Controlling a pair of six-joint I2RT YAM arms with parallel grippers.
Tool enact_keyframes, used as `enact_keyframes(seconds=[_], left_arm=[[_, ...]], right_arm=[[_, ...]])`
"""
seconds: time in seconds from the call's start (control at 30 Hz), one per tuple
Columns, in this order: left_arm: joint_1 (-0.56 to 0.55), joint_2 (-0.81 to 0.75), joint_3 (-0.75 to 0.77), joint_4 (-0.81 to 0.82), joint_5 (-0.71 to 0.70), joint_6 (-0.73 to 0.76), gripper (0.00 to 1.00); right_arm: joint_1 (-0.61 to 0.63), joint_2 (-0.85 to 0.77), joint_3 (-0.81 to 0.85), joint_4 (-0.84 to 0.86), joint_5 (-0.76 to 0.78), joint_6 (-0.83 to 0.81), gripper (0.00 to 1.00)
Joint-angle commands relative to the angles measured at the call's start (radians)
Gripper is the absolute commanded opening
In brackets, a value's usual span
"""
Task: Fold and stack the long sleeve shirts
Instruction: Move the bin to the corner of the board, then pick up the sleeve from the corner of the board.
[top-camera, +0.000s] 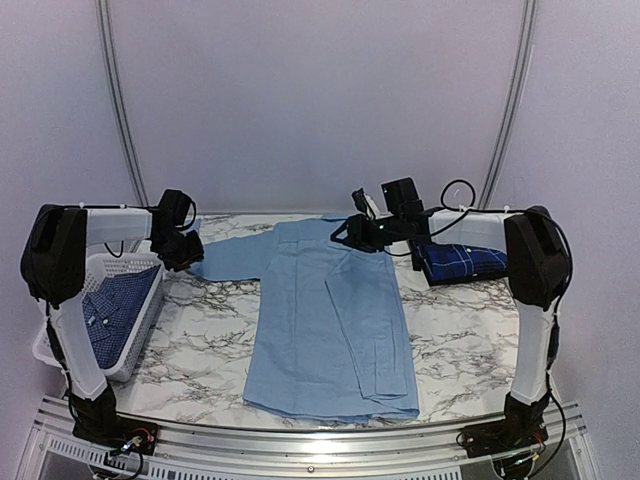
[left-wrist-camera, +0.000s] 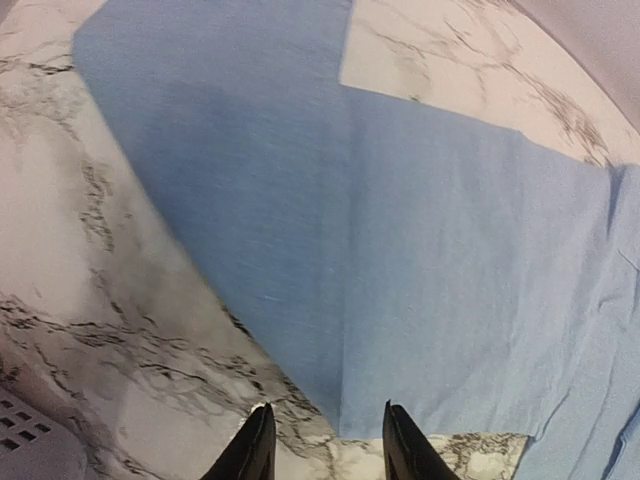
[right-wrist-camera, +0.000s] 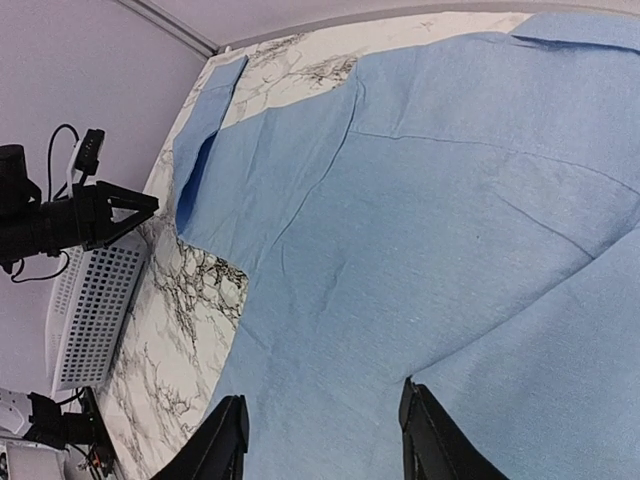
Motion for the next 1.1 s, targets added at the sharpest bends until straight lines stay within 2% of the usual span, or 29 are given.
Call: enact_keyframes(seconds=[0.0,0.17,0.33,0.47,0.83,1.07], left_arm=[[0.02,0.029,0.065,-0.055,-0.098,-0.015,0.39],[-0.003,0.049,0.135,-0.061,-0.147,0.021,0.4],[-0.028,0.076,0.185,-0.09,-0.323,0.06,0.41],[-0.044,0.172,0.285,-0.141,-0.425,0.103,0.45],[-0.046,0.43,0.563,-0.23,-0.542,0.173,0.48],[-0.043,0.489,0.625,-0.247,-0.581,0.181,0.45]], right_arm=[[0.012,-0.044,-0.011,0.023,0.012,-0.013,0.48],[0.012,-0.061,-0.021,0.015,0.023,-0.022,0.48],[0.011,-0.063,-0.017,0.012,0.016,-0.018,0.48],[0.017,-0.07,-0.012,0.006,0.012,-0.016,0.48],[0.036,-0.155,-0.077,-0.009,0.029,-0.021,0.48],[0.038,-0.192,-0.117,-0.022,0.042,-0.027,0.49]])
